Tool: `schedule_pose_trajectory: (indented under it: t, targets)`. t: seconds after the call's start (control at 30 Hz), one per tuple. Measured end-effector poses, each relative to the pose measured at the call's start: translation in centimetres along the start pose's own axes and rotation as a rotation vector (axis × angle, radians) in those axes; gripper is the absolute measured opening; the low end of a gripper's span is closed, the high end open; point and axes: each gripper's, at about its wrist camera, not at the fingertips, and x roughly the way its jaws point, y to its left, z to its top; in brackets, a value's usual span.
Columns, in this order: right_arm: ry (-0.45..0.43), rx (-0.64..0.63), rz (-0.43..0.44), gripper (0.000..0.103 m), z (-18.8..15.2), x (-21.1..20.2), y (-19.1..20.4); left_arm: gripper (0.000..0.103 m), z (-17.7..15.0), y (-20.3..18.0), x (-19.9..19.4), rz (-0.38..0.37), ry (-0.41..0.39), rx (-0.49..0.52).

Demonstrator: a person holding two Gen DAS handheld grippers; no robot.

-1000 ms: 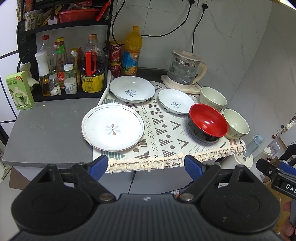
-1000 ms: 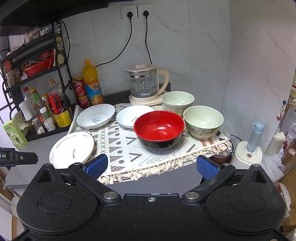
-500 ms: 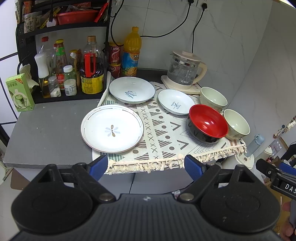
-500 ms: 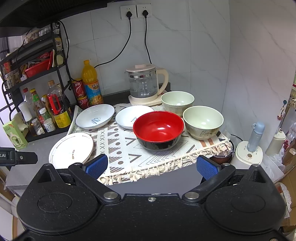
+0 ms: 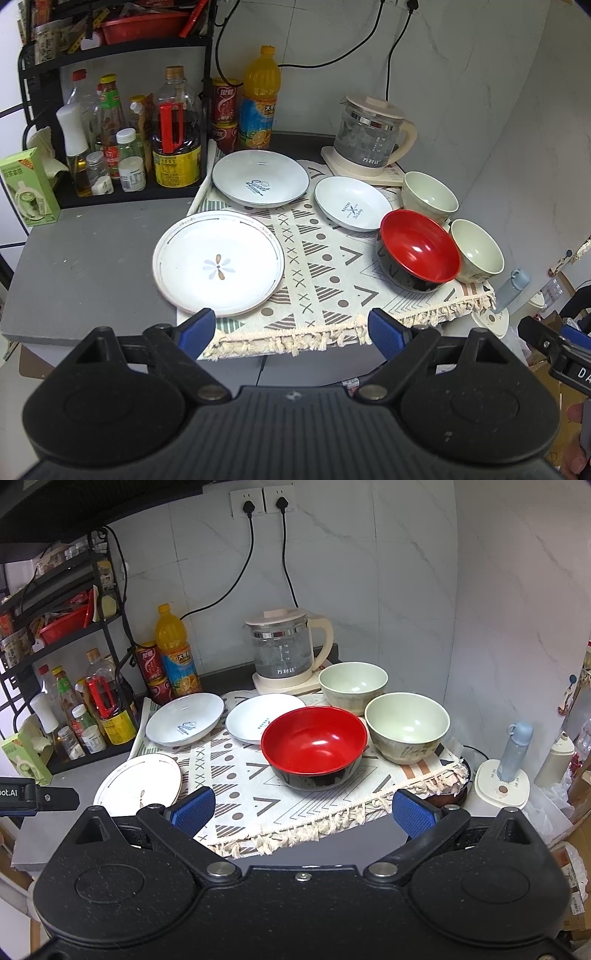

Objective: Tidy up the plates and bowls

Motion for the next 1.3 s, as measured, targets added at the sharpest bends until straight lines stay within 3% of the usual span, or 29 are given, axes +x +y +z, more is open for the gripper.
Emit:
schedule_pose_trajectory:
  t: [0.27,0.83,1.3]
  targets:
    - [0.025,0.041,-0.010,0.103,1.7,2.4,-0.8,0.088,2.4,-0.4,3.4,-0.020,0.070,-0.028]
    - [0.069,0.099,-0.042,0.103,4.8,7.7,-0.9,0.088,8.9,-2.0,10.0,-0.064,0.131,0.007]
    - [0.104,0.188,-0.145,0.103,5.7,11.8,-1.3,0.088,12.3,-2.9,16.1,-0.121,0.214,0.058]
